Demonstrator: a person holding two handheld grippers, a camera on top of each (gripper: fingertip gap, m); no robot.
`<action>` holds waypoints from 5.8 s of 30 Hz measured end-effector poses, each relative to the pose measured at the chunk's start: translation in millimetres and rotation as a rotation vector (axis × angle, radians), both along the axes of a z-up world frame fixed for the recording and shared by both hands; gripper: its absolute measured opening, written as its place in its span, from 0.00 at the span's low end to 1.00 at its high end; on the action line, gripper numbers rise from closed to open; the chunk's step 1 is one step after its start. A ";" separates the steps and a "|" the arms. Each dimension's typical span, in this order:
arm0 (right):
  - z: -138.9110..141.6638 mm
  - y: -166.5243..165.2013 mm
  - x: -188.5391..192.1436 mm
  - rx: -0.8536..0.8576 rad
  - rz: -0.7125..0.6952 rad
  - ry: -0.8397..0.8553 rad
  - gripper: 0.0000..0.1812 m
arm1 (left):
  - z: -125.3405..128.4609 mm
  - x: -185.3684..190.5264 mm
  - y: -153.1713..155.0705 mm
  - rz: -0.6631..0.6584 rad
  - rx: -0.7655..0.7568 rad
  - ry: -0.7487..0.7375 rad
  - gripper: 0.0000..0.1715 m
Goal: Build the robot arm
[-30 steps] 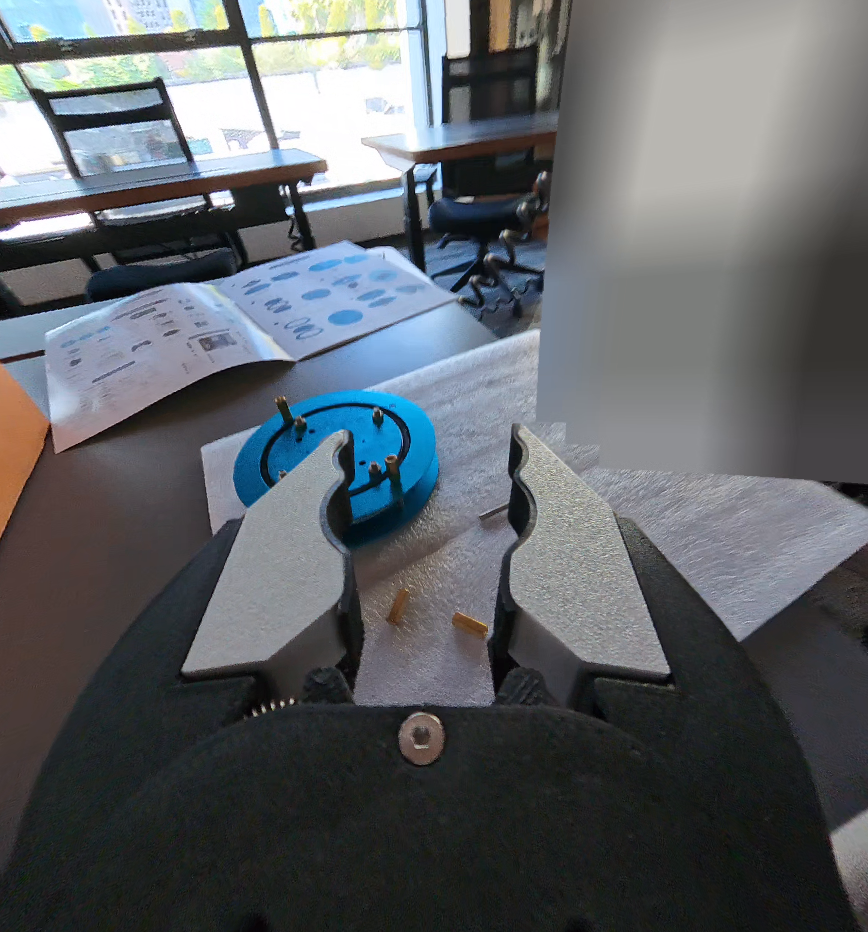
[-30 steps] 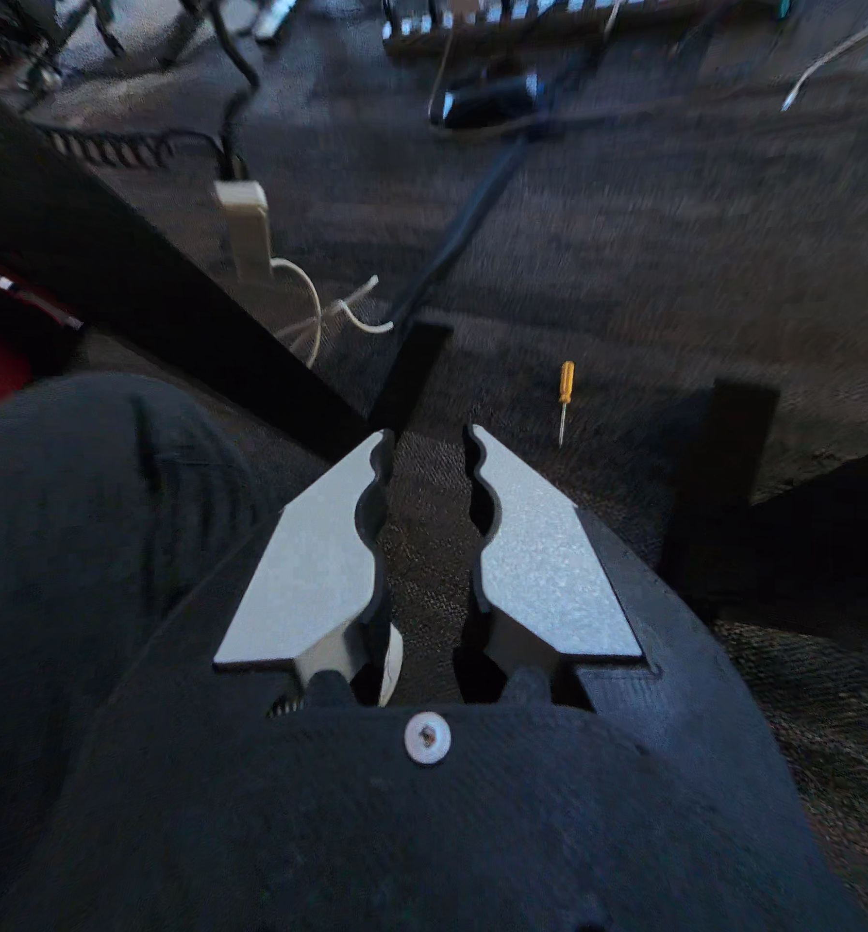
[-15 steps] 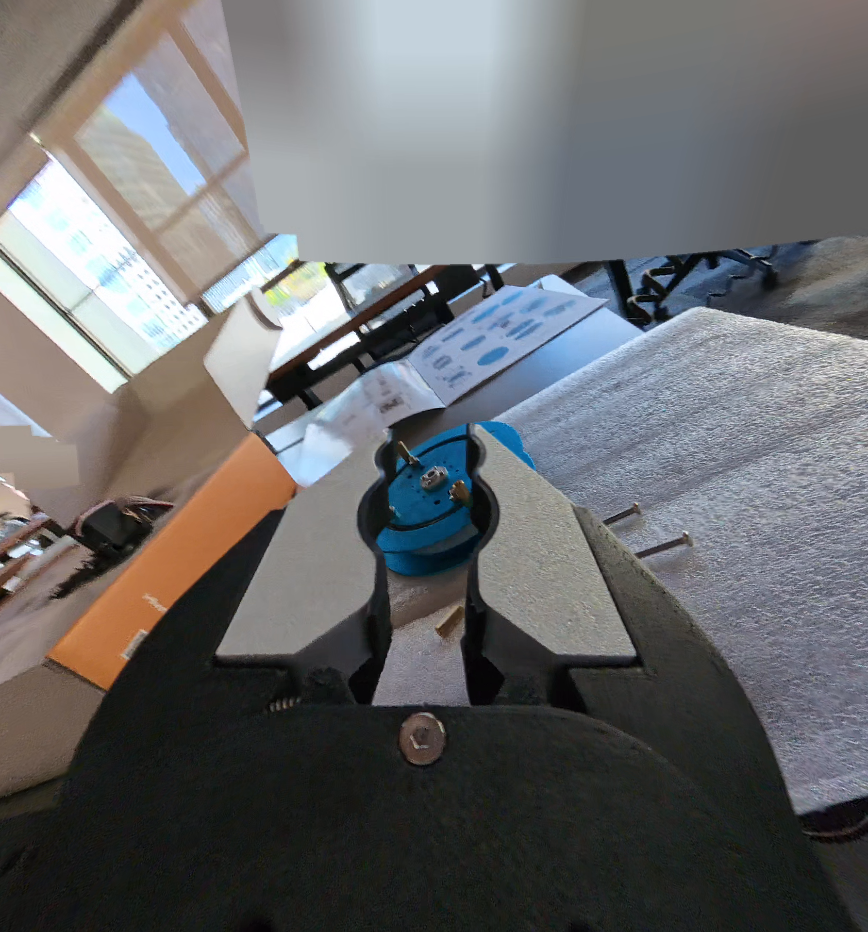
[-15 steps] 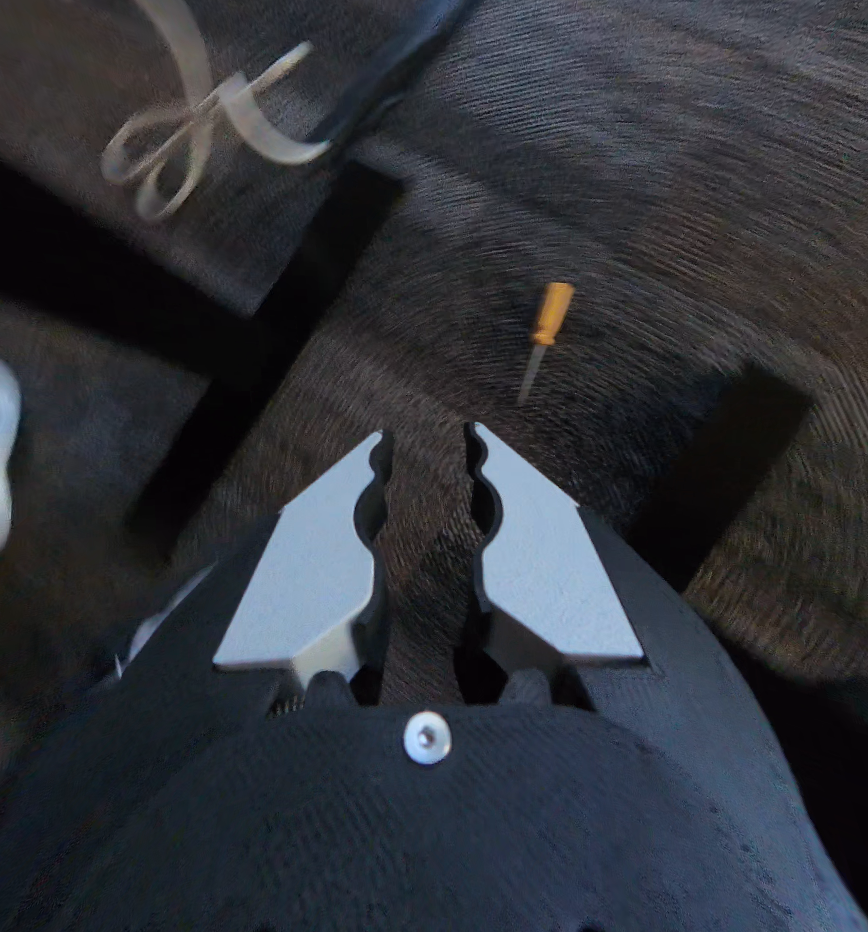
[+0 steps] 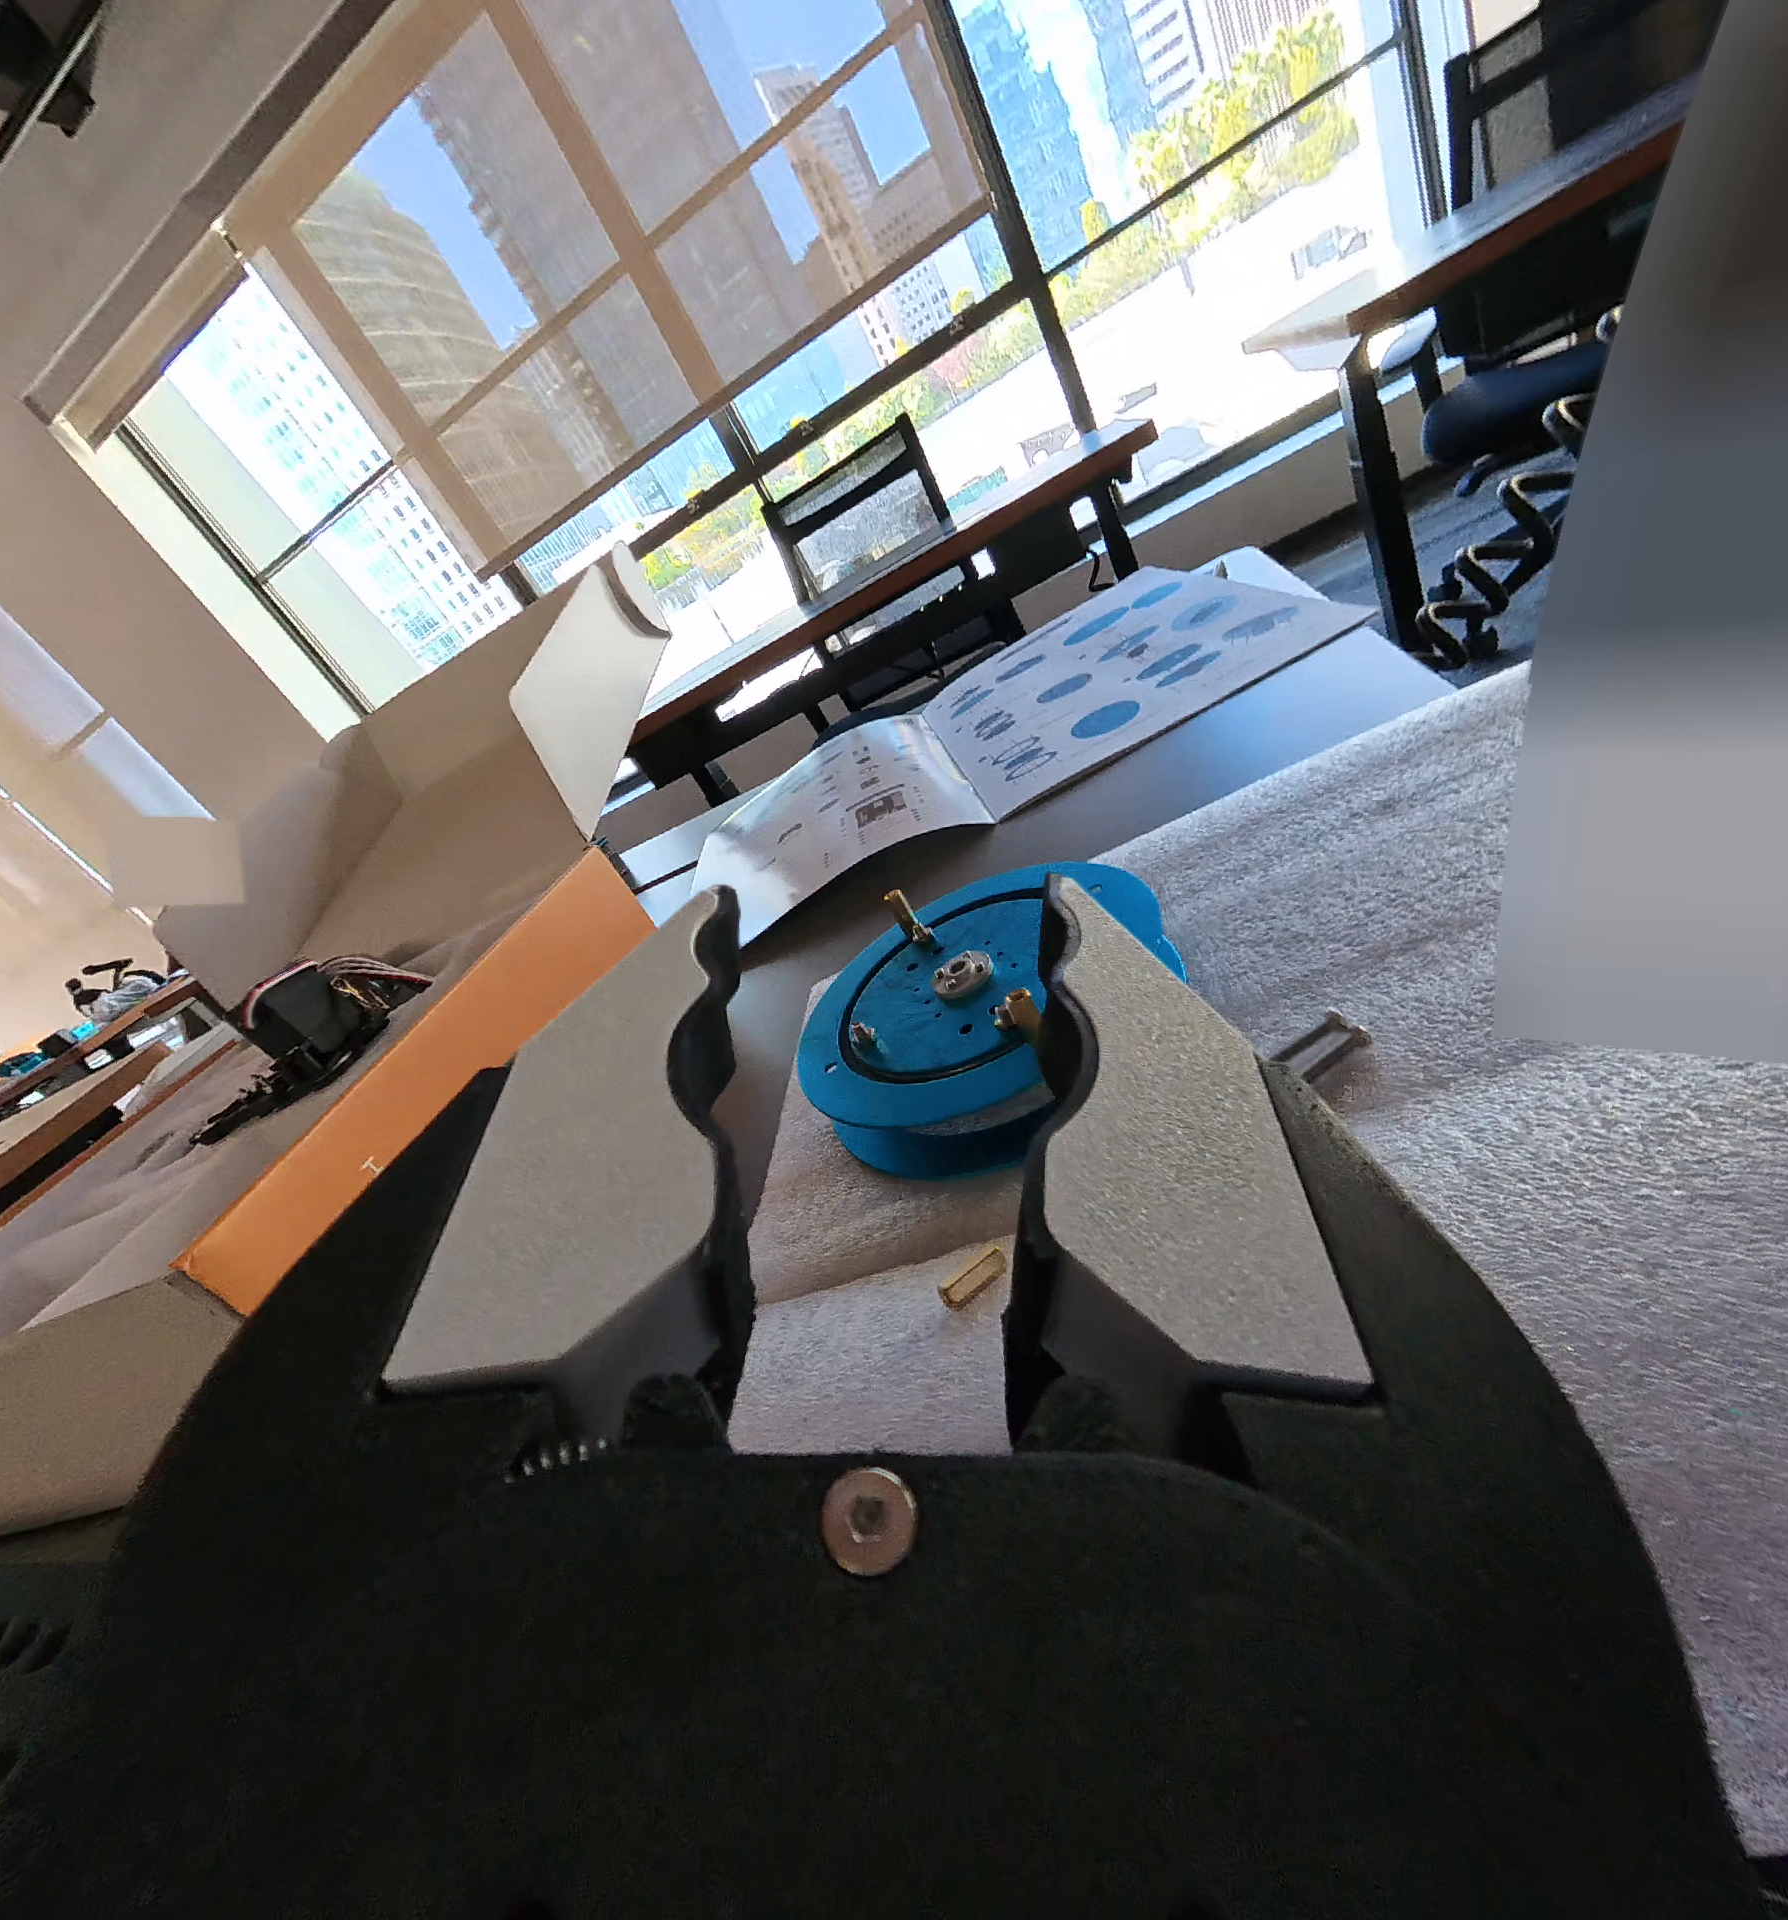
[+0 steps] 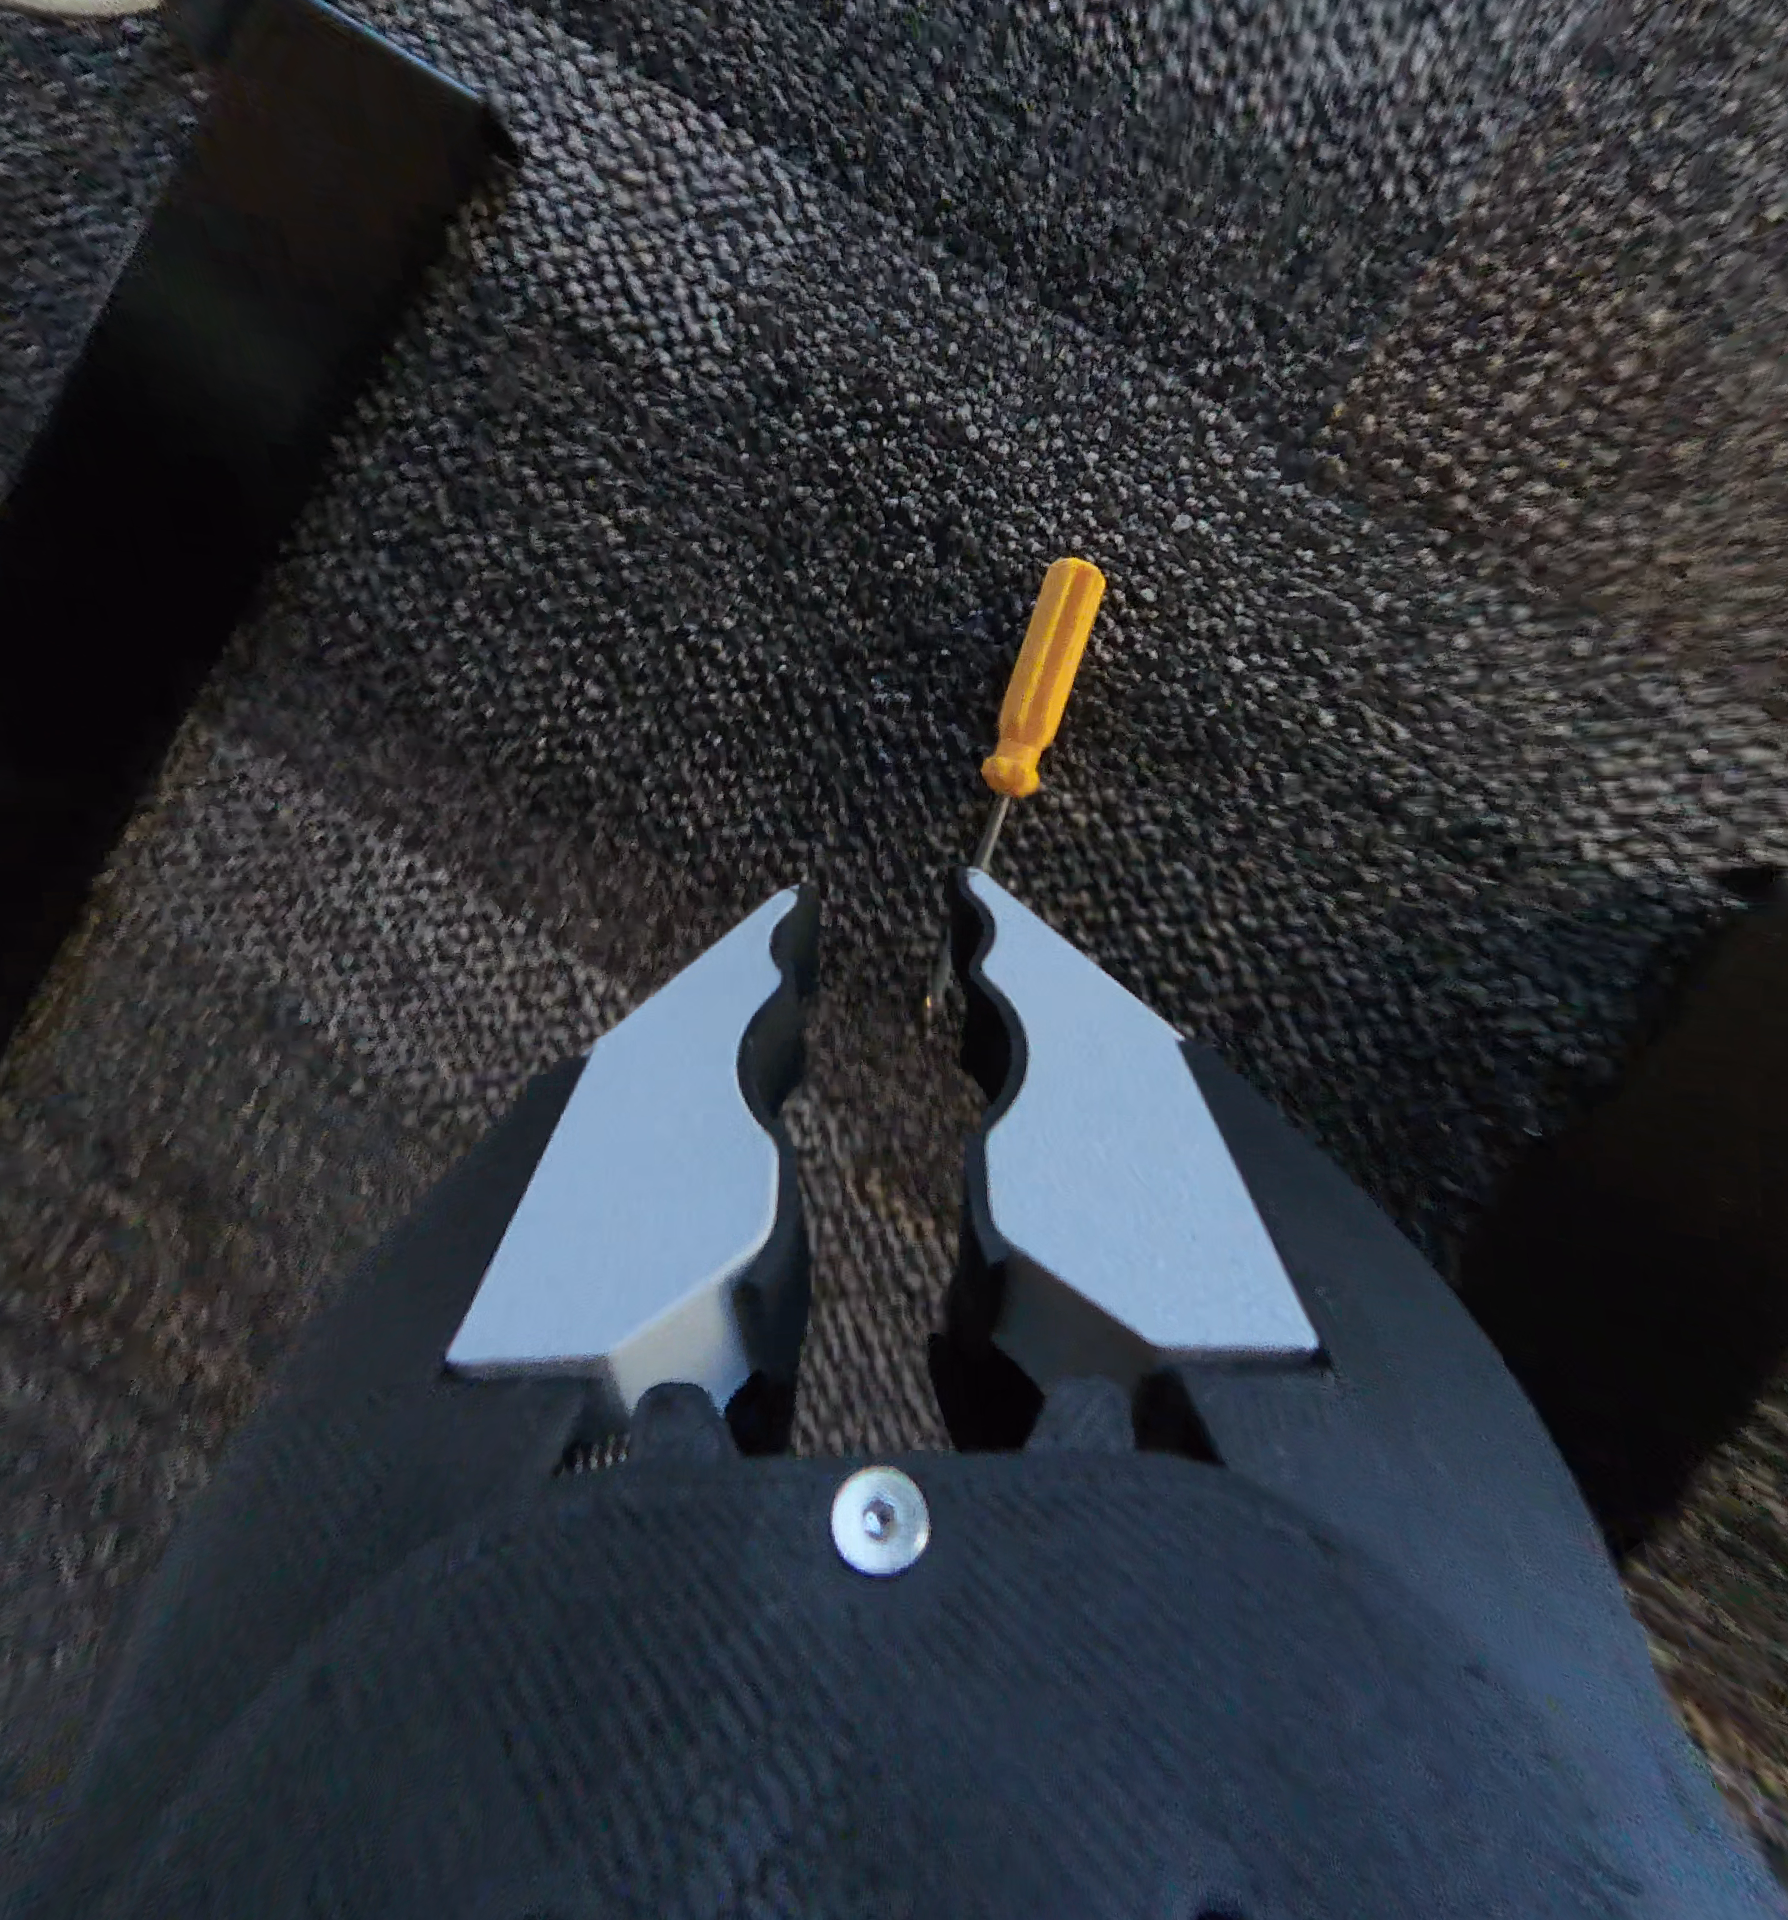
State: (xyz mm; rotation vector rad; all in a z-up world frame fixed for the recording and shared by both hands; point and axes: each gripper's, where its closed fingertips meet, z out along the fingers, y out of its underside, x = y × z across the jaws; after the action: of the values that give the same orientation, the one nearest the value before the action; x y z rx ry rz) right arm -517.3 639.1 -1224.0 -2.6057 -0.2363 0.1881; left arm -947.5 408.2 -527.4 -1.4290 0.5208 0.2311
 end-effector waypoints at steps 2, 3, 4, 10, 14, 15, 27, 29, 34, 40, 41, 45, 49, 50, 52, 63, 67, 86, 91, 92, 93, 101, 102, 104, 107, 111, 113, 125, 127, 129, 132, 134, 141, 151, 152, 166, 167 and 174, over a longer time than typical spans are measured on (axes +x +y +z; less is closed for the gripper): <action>-31.2 8.6 -4.2 -0.024 -0.029 0.012 0.14 | -4.4 2.2 2.2 0.005 -0.021 0.029 0.34; -45.6 10.4 -0.3 -0.033 -0.054 -0.017 0.14 | -6.3 3.0 3.2 0.006 -0.031 0.040 0.34; -58.2 11.3 3.3 -0.036 -0.071 -0.038 0.14 | -7.5 3.3 3.9 0.007 -0.038 0.044 0.34; -103.4 3.8 18.0 -0.107 -0.146 -0.002 0.02 | -13.7 4.4 7.3 0.030 -0.064 0.088 0.32; -91.9 -18.8 15.6 -0.157 -0.111 0.066 0.02 | -10.4 2.9 5.8 0.035 -0.042 0.076 0.30; -80.4 -26.5 14.7 -0.150 -0.106 0.079 0.02 | -8.1 2.2 4.7 0.033 -0.031 0.063 0.29; 213.4 -155.0 -34.0 0.029 -0.190 0.463 0.02 | 35.1 -5.0 -31.8 -0.093 0.235 -0.186 0.20; 295.8 -174.7 -51.6 0.130 -0.153 0.491 0.02 | 39.8 -6.1 -37.6 -0.136 0.258 -0.227 0.23; 521.4 -227.9 -94.5 0.512 0.008 0.355 0.01 | 50.7 -29.5 -46.0 -0.162 0.273 -0.365 0.28; 684.1 -198.4 -200.9 0.675 0.515 0.309 0.02 | 56.3 -48.1 -75.0 -0.231 0.137 -0.382 0.28; 688.4 -178.6 -223.7 0.644 0.611 0.295 0.01 | 56.6 -49.8 -83.9 -0.245 0.107 -0.386 0.28; 678.3 -97.5 -291.6 0.498 0.821 0.216 0.01 | 56.0 -59.8 -132.0 -0.279 0.047 -0.397 0.28; 639.4 -58.2 -327.7 0.345 0.917 0.123 0.01 | 56.2 -82.3 -178.7 -0.261 0.084 -0.373 0.23; 630.2 -52.7 -332.3 0.314 0.910 0.112 0.01 | 55.9 -88.9 -185.5 -0.258 0.092 -0.366 0.22; 612.0 -51.5 -337.5 0.246 0.914 0.095 0.02 | 55.2 -102.4 -190.4 -0.258 0.086 -0.378 0.24; 714.4 -200.4 -321.8 0.731 0.619 0.283 0.22 | 36.3 -150.4 -210.9 -0.374 -0.181 -0.547 0.36; 698.5 -287.9 -326.0 0.672 0.642 0.424 0.24 | 22.8 -158.0 -222.5 -0.378 -0.324 -0.557 0.34; 674.5 -338.9 -303.0 0.568 0.622 0.467 0.09 | 28.7 -61.8 -46.5 -0.674 -0.603 -0.337 0.24; 700.5 -318.7 -296.6 0.617 0.599 0.521 0.07 | 57.5 -41.6 15.1 -0.693 -0.500 -0.346 0.23; 701.3 -308.8 -295.9 0.624 0.615 0.472 0.07 | 61.9 -42.2 25.2 -0.668 -0.479 -0.321 0.23; 700.9 -297.4 -295.3 0.631 0.626 0.414 0.07 | 64.5 -42.1 32.3 -0.648 -0.473 -0.301 0.24; 667.6 -256.3 -327.1 0.575 0.769 0.159 0.07 | 36.5 -58.1 18.8 -0.487 -0.633 -0.159 0.33; 660.7 -257.0 -330.9 0.561 0.785 0.150 0.08 | 31.8 -62.3 14.2 -0.463 -0.639 -0.161 0.33; 650.1 -259.7 -335.7 0.548 0.827 0.138 0.09 | 22.5 -72.4 10.3 -0.402 -0.656 -0.138 0.33; 638.6 -255.5 -331.6 0.514 0.857 0.102 0.11 | 13.1 -96.7 22.2 -0.245 -0.723 0.030 0.38; 637.1 -237.4 -325.9 0.487 0.870 0.049 0.14 | 32.8 -137.0 62.3 0.018 -0.739 0.345 0.40; 642.7 -230.6 -328.7 0.508 0.884 0.045 0.15 | 49.2 -151.7 84.7 0.132 -0.713 0.518 0.40; 644.6 -211.5 -320.8 0.509 0.886 -0.033 0.22 | 117.3 -160.5 165.3 0.464 -0.435 1.273 0.41; 644.0 -209.5 -321.5 0.508 0.891 -0.034 0.22 | 113.5 -156.9 168.4 0.452 -0.431 1.292 0.41; 642.6 -211.6 -328.2 0.506 0.931 -0.012 0.22 | 105.9 -156.4 169.2 0.437 -0.450 1.284 0.41; 638.9 -215.0 -342.2 0.492 1.031 0.018 0.20 | 86.5 -159.5 162.5 0.390 -0.541 1.155 0.43; 635.8 -211.5 -344.8 0.466 1.085 -0.011 0.16 | 71.4 -156.2 149.9 0.317 -0.619 0.921 0.42; 633.6 -207.5 -360.7 0.358 1.282 0.034 0.09 | 49.1 -76.6 67.3 -0.263 -0.669 -0.260 0.49; 601.9 -206.7 -377.1 0.160 1.426 0.113 0.08 | 10.3 -67.3 47.8 -0.354 -0.674 -0.238 0.48; 601.5 -207.3 -377.6 0.151 1.431 0.115 0.08 | 7.4 -62.9 47.2 -0.372 -0.688 -0.232 0.48; 615.7 -203.9 -337.3 0.273 1.138 0.205 0.02 | -26.4 -34.8 46.8 -0.403 -0.733 0.108 0.42; 613.1 -203.2 -331.4 0.262 1.124 0.181 0.02 | -27.9 -40.3 51.7 -0.356 -0.731 0.158 0.42; 601.3 -211.2 -320.1 0.041 1.214 -0.039 0.04 | -27.8 -58.4 69.9 -0.228 -0.725 0.208 0.47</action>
State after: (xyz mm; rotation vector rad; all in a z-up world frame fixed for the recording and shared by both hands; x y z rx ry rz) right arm -837.5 427.9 -622.7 -2.0684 -1.7590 0.5175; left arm -1005.9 478.1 -555.2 -2.0366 0.9989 -0.0028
